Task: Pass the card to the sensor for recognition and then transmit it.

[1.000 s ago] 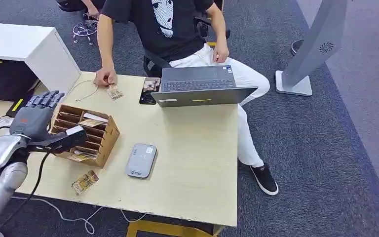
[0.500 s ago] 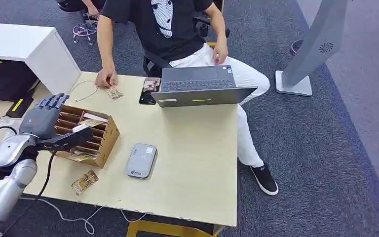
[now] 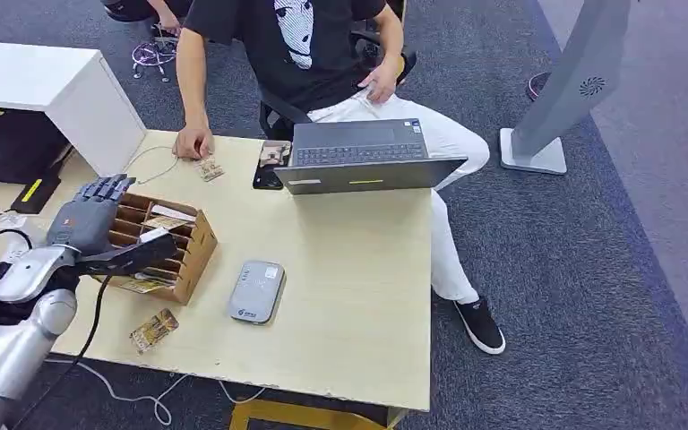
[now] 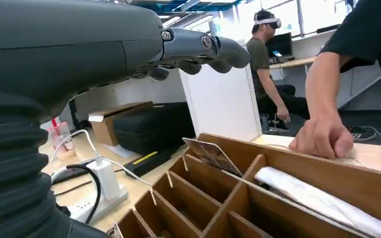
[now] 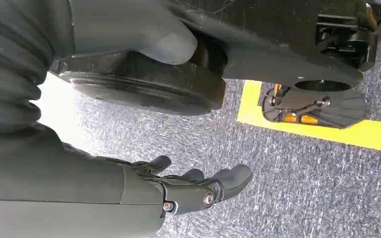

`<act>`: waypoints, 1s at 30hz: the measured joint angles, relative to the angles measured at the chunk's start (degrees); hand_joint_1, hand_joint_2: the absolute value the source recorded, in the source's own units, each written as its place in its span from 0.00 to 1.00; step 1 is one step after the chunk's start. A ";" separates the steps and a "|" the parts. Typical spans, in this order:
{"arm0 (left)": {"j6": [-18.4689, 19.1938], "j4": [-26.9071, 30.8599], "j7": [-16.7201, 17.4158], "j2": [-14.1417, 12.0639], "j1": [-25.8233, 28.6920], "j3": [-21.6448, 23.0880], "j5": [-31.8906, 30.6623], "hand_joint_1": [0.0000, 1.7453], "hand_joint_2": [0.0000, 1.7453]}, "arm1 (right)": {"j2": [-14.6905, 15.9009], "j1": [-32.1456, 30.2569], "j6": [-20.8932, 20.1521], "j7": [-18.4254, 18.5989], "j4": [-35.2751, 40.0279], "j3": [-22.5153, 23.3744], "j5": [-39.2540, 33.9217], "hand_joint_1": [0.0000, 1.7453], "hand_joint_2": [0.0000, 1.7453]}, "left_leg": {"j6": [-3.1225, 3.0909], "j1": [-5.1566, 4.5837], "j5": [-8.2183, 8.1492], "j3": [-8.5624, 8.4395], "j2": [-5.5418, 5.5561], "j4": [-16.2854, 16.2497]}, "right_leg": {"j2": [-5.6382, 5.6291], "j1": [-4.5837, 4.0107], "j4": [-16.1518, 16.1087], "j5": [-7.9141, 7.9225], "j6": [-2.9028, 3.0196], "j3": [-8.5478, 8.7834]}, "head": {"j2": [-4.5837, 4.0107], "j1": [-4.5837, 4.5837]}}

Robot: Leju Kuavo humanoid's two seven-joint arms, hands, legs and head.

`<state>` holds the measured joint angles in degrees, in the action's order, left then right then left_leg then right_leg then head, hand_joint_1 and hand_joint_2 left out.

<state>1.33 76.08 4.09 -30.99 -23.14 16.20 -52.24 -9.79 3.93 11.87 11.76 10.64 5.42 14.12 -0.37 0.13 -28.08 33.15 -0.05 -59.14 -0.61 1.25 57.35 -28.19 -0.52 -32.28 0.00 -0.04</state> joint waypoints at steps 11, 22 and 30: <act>-1.62 -0.87 -1.03 2.08 -0.80 1.24 -0.15 0.00 1.00 | 0.00 -0.01 0.02 -0.17 0.02 0.39 0.33 0.00 1.00 | 0.00 0.00 0.00 0.01 0.00 0.00 | -0.01 0.00 0.00 0.00 0.00 0.00 | 0.00 0.00; -1.83 -1.18 -1.18 2.86 -1.34 1.42 -0.15 0.00 1.00 | 0.02 -0.02 -0.07 -0.37 0.02 0.48 0.83 0.00 1.00 | 0.00 0.00 0.00 0.00 -0.02 0.00 | -0.04 0.00 0.00 0.00 0.00 -0.01 | 0.00 0.00; -2.18 -1.73 -1.66 3.61 -1.98 1.44 -0.42 0.00 1.00 | 0.02 -0.04 -0.20 -1.00 0.04 0.52 0.90 0.00 1.00 | 0.00 0.00 0.00 0.01 -0.02 0.00 | -0.04 0.00 0.00 0.00 0.00 0.00 | 0.00 0.00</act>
<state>-0.85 74.36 2.43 -27.39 -25.12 17.64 -52.65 -9.77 3.89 11.67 10.75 10.69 5.94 15.02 -0.37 0.13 -28.08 33.15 -0.07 -59.14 -0.65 1.25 57.35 -28.19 -0.52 -32.29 0.00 -0.04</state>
